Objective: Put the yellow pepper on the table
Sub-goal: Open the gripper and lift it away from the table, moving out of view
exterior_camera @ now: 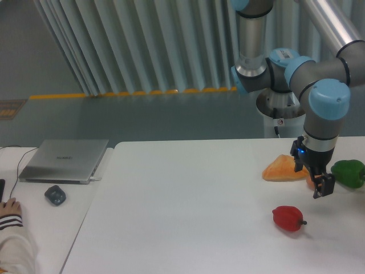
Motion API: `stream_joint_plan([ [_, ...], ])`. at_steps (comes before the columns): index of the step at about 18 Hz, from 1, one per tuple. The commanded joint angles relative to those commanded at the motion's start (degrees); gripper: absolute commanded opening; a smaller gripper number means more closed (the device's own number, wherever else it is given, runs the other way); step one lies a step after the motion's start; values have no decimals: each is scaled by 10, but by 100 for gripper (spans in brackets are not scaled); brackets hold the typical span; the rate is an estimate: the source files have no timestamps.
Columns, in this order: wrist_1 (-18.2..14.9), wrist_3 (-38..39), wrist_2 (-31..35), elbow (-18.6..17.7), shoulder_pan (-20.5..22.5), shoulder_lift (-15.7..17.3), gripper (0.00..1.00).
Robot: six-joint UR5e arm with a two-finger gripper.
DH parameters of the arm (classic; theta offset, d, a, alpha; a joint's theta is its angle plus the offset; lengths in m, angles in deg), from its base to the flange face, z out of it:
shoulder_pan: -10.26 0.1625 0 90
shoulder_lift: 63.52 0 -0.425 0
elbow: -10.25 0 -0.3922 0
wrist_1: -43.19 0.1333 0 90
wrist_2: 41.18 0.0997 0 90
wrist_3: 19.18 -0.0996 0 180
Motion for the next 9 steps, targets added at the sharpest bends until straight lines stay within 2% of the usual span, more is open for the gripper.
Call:
stream_joint_plan([
  [3,7,0,0,1,-1,-3,100],
  [6,75,3,6,-8,-2,-10,100],
  [9,92,-3,42,0,18,-14,100],
])
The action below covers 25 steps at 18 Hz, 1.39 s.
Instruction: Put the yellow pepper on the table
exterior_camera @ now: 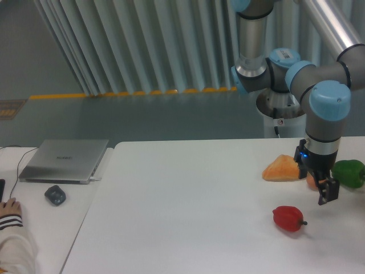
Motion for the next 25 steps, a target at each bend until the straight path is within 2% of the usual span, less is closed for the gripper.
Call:
stream_joint_plan([
  [3,4,-13,3,11,16,-10,100],
  [6,33,-39,2,11,40,-11,100],
  [10,50,-97,2,11,60,-18,100],
  [16,60,-256,13,17,82,-28,100],
  [19,60,-348,75,23,84,-37,100],
  [21,58,-454,89,26,92,-37,100],
  [23,59,-494,87,27,98,-36,100],
  [25,60,-486,77,20,107,-31,100],
])
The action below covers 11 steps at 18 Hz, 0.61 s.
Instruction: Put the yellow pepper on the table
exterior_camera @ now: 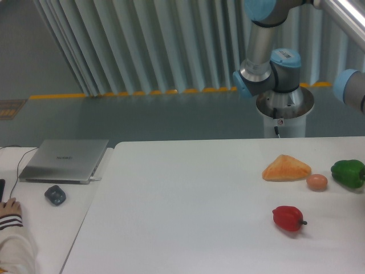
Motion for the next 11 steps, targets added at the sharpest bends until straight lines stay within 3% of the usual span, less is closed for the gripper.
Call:
stream_joint_plan([
  [7,5,97,17,-4,-11,-1,100],
  [11,41,124,26,-12,-23,-4,100],
])
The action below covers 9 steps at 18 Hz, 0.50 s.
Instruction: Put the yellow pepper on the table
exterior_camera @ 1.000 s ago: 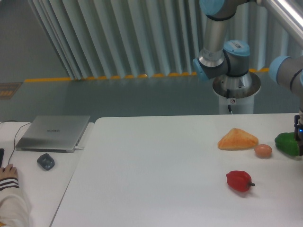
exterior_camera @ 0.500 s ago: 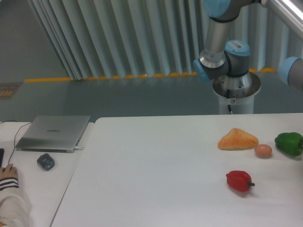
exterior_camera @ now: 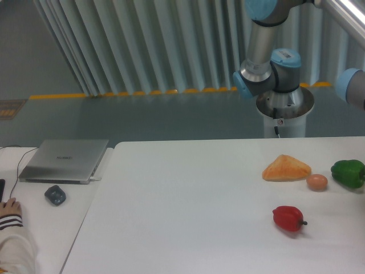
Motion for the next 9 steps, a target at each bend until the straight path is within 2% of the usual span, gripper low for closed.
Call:
stream_joint_plan([
  [3,7,4,11,-12,0,3,100],
  [5,18,12,13,-13,1,0,100],
  [9,19,-6,16,-11,4,-7,100],
])
